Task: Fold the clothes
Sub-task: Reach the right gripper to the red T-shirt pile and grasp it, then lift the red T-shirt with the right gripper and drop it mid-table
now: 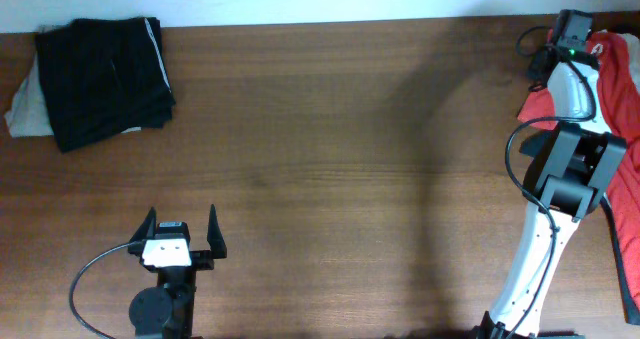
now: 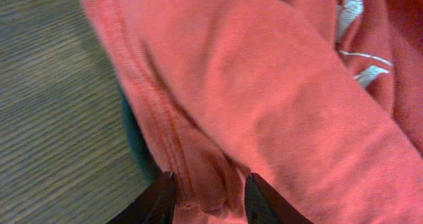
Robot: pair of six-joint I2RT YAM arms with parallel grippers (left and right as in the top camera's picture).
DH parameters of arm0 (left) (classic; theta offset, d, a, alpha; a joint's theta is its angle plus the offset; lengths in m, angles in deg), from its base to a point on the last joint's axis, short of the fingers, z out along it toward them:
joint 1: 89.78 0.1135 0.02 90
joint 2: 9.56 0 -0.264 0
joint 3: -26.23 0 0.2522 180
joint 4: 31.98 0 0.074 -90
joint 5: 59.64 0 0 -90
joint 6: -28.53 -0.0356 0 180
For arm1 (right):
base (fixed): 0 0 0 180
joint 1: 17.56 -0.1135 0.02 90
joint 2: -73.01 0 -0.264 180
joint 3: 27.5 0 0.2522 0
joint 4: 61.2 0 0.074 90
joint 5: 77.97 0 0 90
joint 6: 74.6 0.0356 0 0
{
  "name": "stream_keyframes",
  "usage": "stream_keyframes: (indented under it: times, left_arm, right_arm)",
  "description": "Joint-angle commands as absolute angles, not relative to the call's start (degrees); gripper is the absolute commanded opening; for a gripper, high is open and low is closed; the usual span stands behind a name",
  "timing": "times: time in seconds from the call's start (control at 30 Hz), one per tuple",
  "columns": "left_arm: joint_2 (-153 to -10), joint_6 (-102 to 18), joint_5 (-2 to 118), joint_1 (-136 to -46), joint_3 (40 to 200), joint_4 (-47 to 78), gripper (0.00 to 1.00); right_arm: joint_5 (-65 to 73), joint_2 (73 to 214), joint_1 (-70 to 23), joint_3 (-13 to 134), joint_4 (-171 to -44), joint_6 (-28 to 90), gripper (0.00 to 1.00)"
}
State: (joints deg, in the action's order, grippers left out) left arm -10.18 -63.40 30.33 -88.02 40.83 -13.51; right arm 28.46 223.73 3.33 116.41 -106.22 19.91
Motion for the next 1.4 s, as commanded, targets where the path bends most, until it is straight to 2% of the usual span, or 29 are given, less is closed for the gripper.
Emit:
stream_keyframes:
  times: [0.0, 0.07, 0.13, 0.2, 0.43, 0.5, 0.63, 1.0, 1.2, 1.37]
  left_arm:
    - [-9.9, -64.1, 30.3, -87.7, 40.5, -13.4, 0.99]
    - [-9.9, -64.1, 30.4, -87.7, 40.5, -13.4, 0.99]
    - [-9.9, -64.1, 30.3, -87.7, 40.5, -13.4, 0.99]
    - [-9.9, -64.1, 30.3, -87.7, 40.5, -13.4, 0.99]
    - [-9.9, -64.1, 30.3, -87.7, 40.5, -13.4, 0.99]
    - [-9.9, -64.1, 30.3, -87.7, 40.5, -13.4, 0.99]
    - [-9.9, -64.1, 30.3, -87.7, 40.5, -13.4, 0.99]
    - [-9.9, -64.1, 30.3, -87.7, 40.5, -13.4, 0.99]
    - [-9.9, -64.1, 30.3, -87.7, 40.5, -13.4, 0.99]
    - [-9.9, -64.1, 30.3, -87.7, 40.5, -13.4, 0.99]
  right_arm:
    - [26.0, 223.6, 4.3, 117.7, -106.2, 20.4, 0.38]
    - [25.7, 223.6, 4.3, 117.7, -106.2, 20.4, 0.37]
    - [25.7, 223.6, 4.3, 117.7, -106.2, 20.4, 0.18]
    - [25.8, 223.2, 4.3, 117.7, -106.3, 20.9, 0.09]
    - [26.0, 217.2, 4.3, 117.7, -107.8, 21.9, 0.09]
    - [26.0, 215.5, 4.3, 117.7, -109.2, 22.0, 0.04]
    - [26.0, 211.3, 4.2, 117.7, -111.4, 23.5, 0.04]
    - [26.1, 183.5, -1.1, 117.7, -117.3, 24.1, 0.04]
    - [20.2, 172.7, -17.0, 117.7, -118.6, 23.2, 0.04]
    - [9.1, 176.9, -39.5, 117.7, -119.1, 24.9, 0.04]
